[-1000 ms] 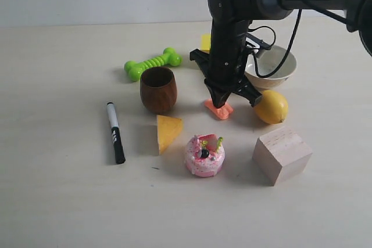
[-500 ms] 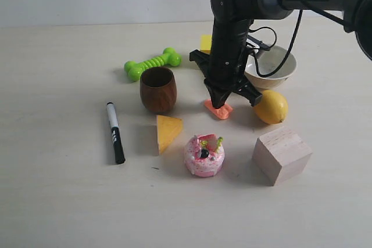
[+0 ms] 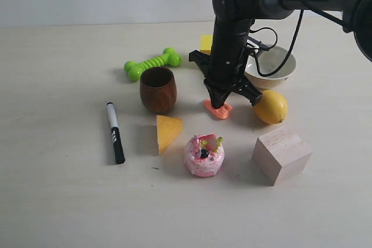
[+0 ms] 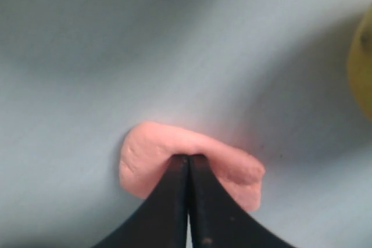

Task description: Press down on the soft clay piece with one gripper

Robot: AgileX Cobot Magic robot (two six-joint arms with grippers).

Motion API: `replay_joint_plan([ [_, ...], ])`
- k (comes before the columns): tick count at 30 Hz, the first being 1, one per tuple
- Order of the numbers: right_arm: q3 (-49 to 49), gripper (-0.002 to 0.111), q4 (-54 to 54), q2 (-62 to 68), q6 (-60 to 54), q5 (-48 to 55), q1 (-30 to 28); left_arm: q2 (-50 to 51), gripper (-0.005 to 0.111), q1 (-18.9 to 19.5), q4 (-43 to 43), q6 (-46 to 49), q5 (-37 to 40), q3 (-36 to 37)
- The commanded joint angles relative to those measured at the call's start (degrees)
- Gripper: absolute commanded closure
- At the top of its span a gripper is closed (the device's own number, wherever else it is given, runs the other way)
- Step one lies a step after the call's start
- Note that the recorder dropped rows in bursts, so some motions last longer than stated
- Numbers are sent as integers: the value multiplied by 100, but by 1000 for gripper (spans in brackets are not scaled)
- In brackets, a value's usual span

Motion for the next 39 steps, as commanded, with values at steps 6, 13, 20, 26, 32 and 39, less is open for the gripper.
replay_joint_plan([
  [6, 271, 108, 569, 751, -65, -563, 113, -34, 107, 21, -20, 29, -20, 19],
  [13, 271, 108, 974, 931, -359, -561, 103, -34, 107, 21, -20, 29, -20, 19],
  [20, 271, 108, 999, 945, -410, -573, 103, -34, 107, 21, -20, 29, -20, 19],
  [26, 271, 108, 1002, 944, -410, -563, 103, -34, 107, 21, -20, 29, -20, 19],
  [32, 271, 108, 1002, 944, -410, -563, 103, -34, 107, 21, -20, 29, -20, 19],
  [39, 271, 108, 963, 852, -450, -543, 103, -34, 107, 21, -20, 29, -20, 19],
])
